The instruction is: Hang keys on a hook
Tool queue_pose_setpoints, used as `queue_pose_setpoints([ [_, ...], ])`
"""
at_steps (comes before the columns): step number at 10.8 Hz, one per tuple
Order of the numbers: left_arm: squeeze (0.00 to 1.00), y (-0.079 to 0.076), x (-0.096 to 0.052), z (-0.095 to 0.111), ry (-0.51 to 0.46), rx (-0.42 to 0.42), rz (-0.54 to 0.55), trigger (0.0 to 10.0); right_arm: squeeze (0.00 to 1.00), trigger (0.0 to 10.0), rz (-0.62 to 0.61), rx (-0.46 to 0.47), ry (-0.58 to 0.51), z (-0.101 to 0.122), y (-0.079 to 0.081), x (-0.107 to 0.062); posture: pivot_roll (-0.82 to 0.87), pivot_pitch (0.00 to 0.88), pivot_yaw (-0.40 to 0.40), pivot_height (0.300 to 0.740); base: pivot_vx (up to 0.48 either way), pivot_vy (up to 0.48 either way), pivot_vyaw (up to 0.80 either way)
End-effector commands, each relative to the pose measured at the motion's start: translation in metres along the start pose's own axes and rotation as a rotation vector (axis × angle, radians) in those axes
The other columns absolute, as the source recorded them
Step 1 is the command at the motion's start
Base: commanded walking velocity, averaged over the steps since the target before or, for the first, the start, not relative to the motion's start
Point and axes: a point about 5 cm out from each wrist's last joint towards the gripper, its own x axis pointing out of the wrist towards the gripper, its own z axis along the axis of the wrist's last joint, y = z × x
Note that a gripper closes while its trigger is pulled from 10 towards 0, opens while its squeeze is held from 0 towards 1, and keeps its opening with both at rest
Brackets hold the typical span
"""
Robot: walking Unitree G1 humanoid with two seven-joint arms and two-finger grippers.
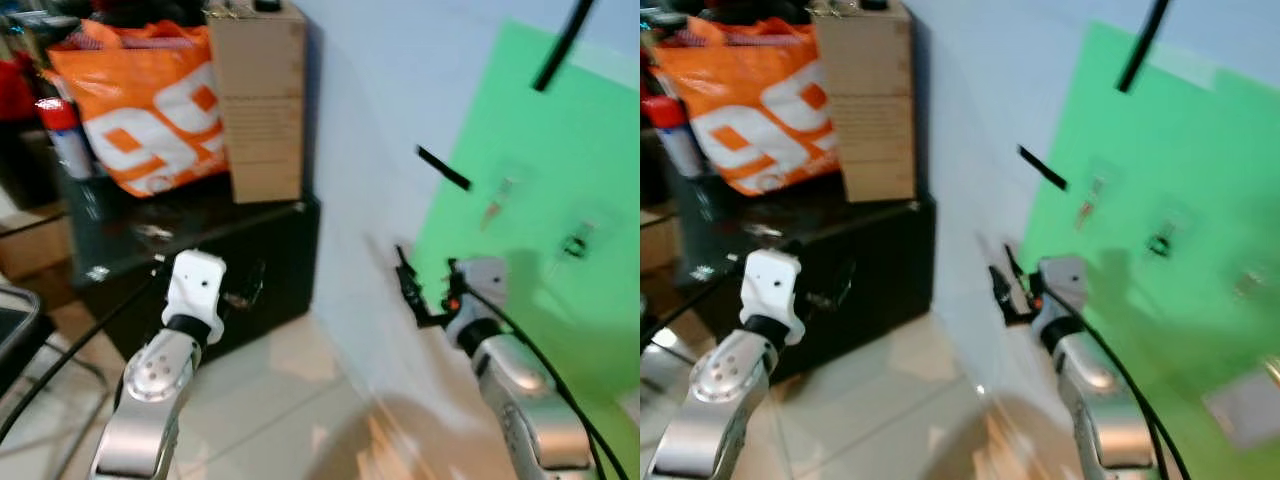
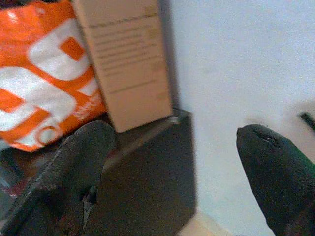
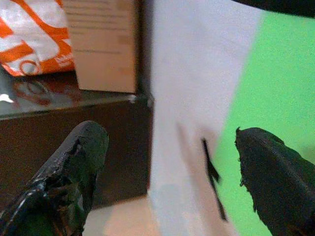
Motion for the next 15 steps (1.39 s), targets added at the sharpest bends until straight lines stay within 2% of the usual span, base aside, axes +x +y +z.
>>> queue_pose_setpoints([
  [1, 0.0, 0.0077, -0.0004, 0.0023, -0.006, 0.012, 0.023, 10.0, 1.0, 10.0, 0.017, -0.001, -0.001, 0.0009, 0.0049, 0.0026, -0.01, 0.0, -0.063, 0.74, 0.364, 0.0, 0.0],
  [12, 0.0, 0.0055, 0.002, 0.0024, -0.004, -0.009, 0.024, 10.0, 1.0, 10.0, 0.028, -0.021, -0.001, 0.0029, 0.0028, 0.0045, -0.01, 0.0, -0.074, 0.74, 0.351, 0.0, 0.77],
  [15, 0.0, 0.006, 0.0027, 0.0024, -0.006, -0.009, 0.028, 10.0, 1.0, 10.0, 0.008, -0.017, -0.004, 0.0036, 0.0004, 0.0057, -0.01, 0.0, -0.078, 0.74, 0.33, 0.0, 0.0],
])
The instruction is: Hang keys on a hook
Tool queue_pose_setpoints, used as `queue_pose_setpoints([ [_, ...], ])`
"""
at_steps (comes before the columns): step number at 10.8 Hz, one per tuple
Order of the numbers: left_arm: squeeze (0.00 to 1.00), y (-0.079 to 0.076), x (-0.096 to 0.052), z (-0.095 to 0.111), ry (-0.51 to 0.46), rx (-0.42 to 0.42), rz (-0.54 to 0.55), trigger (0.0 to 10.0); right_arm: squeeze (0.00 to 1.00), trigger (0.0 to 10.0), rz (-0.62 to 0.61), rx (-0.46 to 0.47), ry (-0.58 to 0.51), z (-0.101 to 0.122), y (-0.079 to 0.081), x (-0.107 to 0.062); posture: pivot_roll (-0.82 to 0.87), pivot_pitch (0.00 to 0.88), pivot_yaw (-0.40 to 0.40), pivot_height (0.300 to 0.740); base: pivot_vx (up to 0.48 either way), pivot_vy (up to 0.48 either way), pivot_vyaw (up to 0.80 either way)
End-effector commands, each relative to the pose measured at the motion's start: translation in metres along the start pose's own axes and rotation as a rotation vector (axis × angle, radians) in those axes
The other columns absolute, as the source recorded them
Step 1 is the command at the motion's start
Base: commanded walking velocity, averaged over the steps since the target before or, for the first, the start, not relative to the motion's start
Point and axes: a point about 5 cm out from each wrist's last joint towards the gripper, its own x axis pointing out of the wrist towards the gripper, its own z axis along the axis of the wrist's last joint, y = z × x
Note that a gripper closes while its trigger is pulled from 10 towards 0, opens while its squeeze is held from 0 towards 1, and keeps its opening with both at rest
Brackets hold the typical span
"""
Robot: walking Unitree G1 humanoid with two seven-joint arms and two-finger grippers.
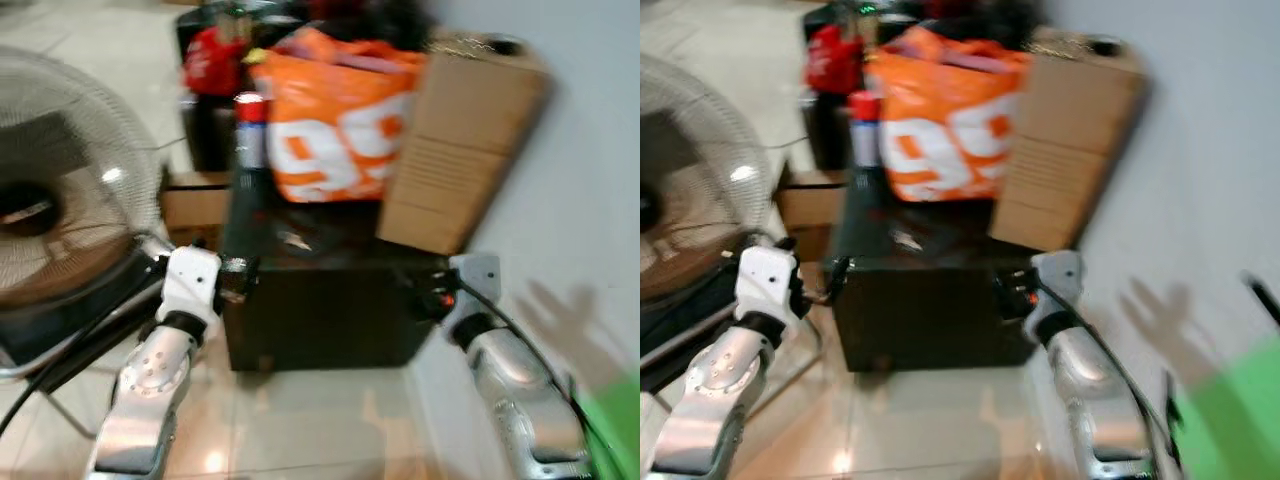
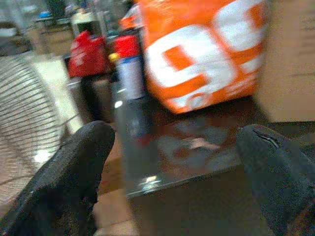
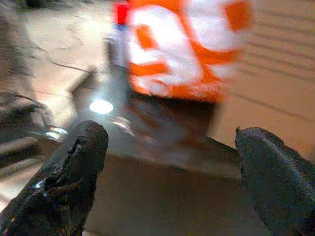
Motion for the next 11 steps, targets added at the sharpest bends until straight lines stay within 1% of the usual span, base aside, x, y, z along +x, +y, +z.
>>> queue_pose_setpoints([
  [1, 0.0, -0.0043, 0.0038, 0.0072, -0.029, -0.007, -0.013, 10.0, 1.0, 10.0, -0.035, -0.027, 0.006, 0.0005, -0.0122, -0.0041, -0.01, 0.0, -0.077, 0.74, 0.33, 0.0, 0.0],
  [5, 0.0, -0.0042, 0.0037, 0.0079, -0.033, -0.006, -0.01, 10.0, 1.0, 10.0, -0.027, -0.042, 0.011, -0.0006, -0.0122, -0.0014, 0.01, 0.0, -0.09, 0.74, 0.352, 0.0, 0.0],
  [7, 0.0, 0.0004, -0.0003, 0.0073, -0.027, -0.001, 0.003, 10.0, 1.0, 10.0, -0.015, -0.048, 0.017, -0.0019, -0.0087, 0.0007, 0.02, 0.0, -0.092, 0.74, 0.369, 0.0, 0.0],
  [9, 0.0, 0.0017, 0.0006, 0.005, -0.019, 0.002, 0.002, 10.0, 1.0, 10.0, -0.019, -0.055, 0.023, -0.0043, -0.0117, -0.0018, 0.01, 0.0, -0.084, 0.74, 0.373, 0.0, 0.0],
  [11, 0.0, 0.0023, 0.0015, 0.0094, -0.029, 0.0, -0.002, 10.0, 1.0, 10.0, -0.016, -0.06, 0.026, -0.0035, -0.0107, 0.0011, 0.01, 0.0, -0.083, 0.74, 0.371, 0.0, 0.0],
])
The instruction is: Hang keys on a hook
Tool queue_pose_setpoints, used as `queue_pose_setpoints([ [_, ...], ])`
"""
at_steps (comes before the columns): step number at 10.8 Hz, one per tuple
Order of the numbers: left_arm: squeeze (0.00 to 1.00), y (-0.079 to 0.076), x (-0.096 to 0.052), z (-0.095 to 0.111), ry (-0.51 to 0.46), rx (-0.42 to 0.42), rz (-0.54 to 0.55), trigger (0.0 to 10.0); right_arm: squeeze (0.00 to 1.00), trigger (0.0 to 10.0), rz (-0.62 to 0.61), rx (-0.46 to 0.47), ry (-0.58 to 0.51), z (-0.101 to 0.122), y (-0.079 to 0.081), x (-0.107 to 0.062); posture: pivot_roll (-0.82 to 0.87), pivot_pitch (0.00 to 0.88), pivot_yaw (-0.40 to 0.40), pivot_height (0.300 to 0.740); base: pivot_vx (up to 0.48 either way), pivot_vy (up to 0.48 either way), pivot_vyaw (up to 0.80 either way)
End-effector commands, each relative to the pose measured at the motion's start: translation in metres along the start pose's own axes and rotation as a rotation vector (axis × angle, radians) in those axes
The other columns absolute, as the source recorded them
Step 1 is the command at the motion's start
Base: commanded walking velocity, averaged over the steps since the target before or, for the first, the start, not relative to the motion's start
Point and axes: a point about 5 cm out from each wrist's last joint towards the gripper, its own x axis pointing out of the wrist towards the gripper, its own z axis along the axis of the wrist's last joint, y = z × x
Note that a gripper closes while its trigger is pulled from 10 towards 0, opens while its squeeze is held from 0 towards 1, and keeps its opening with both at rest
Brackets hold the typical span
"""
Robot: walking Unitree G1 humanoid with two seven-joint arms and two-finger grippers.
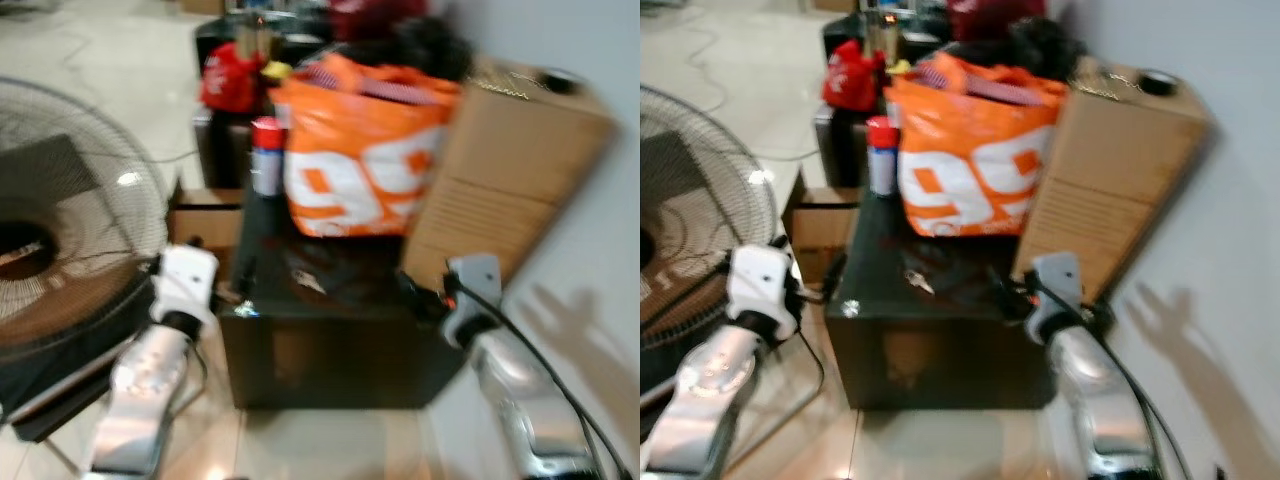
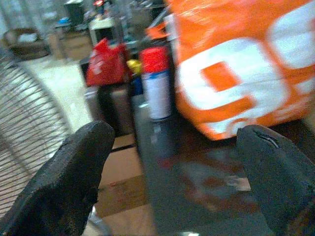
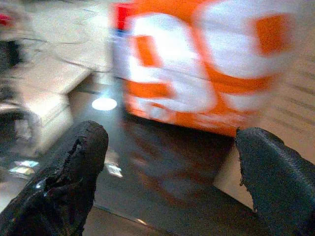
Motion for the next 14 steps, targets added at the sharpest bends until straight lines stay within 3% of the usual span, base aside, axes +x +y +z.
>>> queue_pose_setpoints([
  [1, 0.0, -0.005, 0.003, 0.005, -0.015, -0.012, -0.022, 10.0, 1.0, 10.0, -0.029, -0.026, -0.007, 0.003, -0.009, -0.002, 0.01, 0.0, -0.082, 0.74, 0.368, 0.0, 0.0],
  [5, 0.0, -0.009, 0.007, 0.005, -0.019, -0.003, -0.054, 10.0, 1.0, 10.0, -0.076, -0.02, 0.021, -0.005, -0.016, -0.009, -0.02, 0.0, -0.05, 0.74, 0.371, 0.0, 0.0],
  [10, 0.0, -0.011, 0.021, 0.009, -0.022, 0.047, -0.187, 10.0, 1.0, 10.0, -0.152, -0.005, 0.028, -0.016, -0.015, -0.026, -0.07, 0.0, 0.094, 0.74, 0.371, 0.0, 0.0],
  [14, 0.0, -0.018, 0.019, 0.006, -0.013, 0.034, -0.194, 10.0, 1.0, 10.0, -0.074, -0.08, 0.065, -0.017, -0.02, -0.031, -0.07, 0.0, 0.045, 0.74, 0.341, 0.0, 0.16],
])
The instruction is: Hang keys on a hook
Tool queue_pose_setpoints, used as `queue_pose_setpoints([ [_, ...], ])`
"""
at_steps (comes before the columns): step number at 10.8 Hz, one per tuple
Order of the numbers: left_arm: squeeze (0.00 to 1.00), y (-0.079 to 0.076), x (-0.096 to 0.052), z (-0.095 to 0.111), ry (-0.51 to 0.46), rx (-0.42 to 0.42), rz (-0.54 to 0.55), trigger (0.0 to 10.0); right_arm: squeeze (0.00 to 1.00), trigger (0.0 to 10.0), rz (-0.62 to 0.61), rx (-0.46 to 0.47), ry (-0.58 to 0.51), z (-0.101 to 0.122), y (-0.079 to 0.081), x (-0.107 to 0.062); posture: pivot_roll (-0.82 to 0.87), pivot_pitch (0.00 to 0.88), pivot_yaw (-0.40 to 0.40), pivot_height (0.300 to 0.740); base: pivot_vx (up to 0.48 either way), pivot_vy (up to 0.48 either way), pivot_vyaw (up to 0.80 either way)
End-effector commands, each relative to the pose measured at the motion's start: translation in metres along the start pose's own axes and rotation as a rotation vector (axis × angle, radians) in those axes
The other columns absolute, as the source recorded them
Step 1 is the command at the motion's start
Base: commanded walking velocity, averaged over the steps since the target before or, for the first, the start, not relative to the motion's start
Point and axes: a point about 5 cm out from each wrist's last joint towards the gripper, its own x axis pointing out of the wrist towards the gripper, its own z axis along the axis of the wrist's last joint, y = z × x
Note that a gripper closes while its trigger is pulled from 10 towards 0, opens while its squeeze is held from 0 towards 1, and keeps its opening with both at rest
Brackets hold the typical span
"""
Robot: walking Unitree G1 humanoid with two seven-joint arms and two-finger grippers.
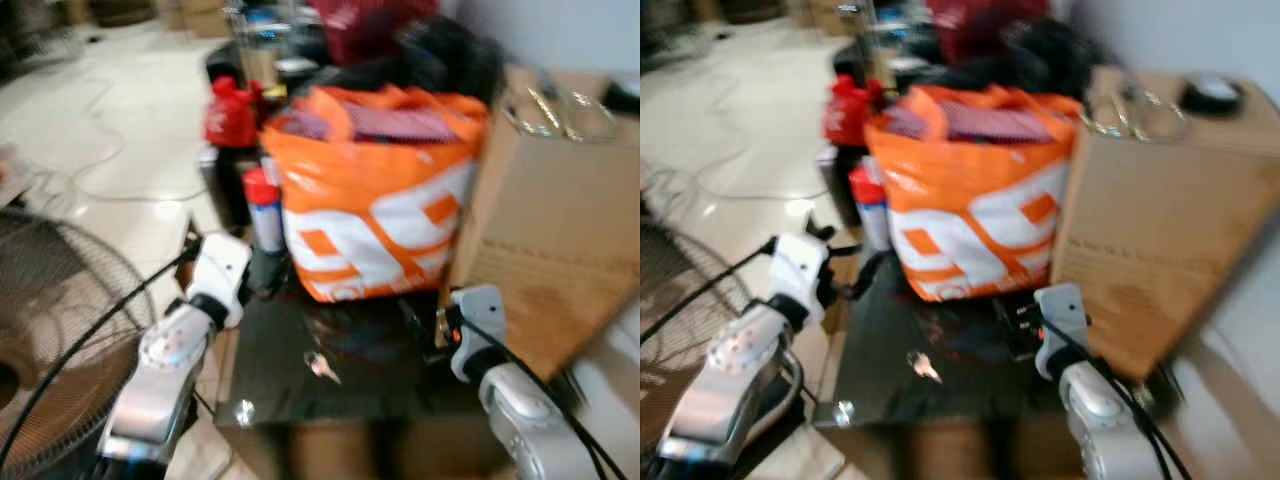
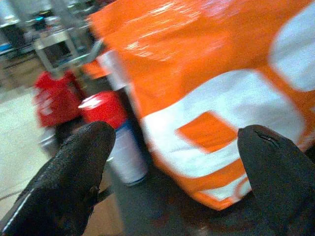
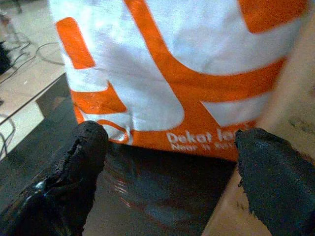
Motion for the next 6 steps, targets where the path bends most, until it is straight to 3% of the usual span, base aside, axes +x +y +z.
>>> queue_pose_setpoints([
  [1, 0.0, 0.008, -0.006, -0.004, 0.023, 0.01, 0.045, 10.0, 1.0, 10.0, 0.018, -0.024, -0.024, 0.009, -0.003, 0.004, -0.06, 0.0, 0.03, 0.74, 0.0, 0.0, 0.0],
  [3, 0.0, 0.004, -0.018, -0.013, 0.051, 0.011, 0.05, 10.0, 1.0, 10.0, 0.124, -0.124, 0.022, 0.008, -0.006, 0.007, -0.05, 0.0, -0.007, 0.74, 0.0, 0.0, 0.0],
  [4, 0.0, 0.003, -0.022, -0.018, 0.076, 0.031, 0.032, 10.0, 1.0, 10.0, 0.248, -0.176, 0.056, 0.006, 0.003, 0.009, -0.05, 0.0, -0.02, 0.74, 0.0, 0.0, 0.0],
  [5, 0.0, 0.002, -0.022, -0.019, 0.079, 0.034, 0.029, 10.0, 1.0, 10.0, 0.265, -0.181, 0.06, 0.006, 0.004, 0.009, -0.05, 0.0, -0.02, 0.74, 0.0, 0.0, 0.0],
  [6, 0.0, 0.001, -0.024, -0.024, 0.109, 0.05, -0.016, 10.0, 1.0, 10.0, 0.328, -0.202, 0.145, -0.004, 0.008, 0.012, -0.05, 0.0, -0.024, 0.74, 0.0, 0.0, 0.0],
])
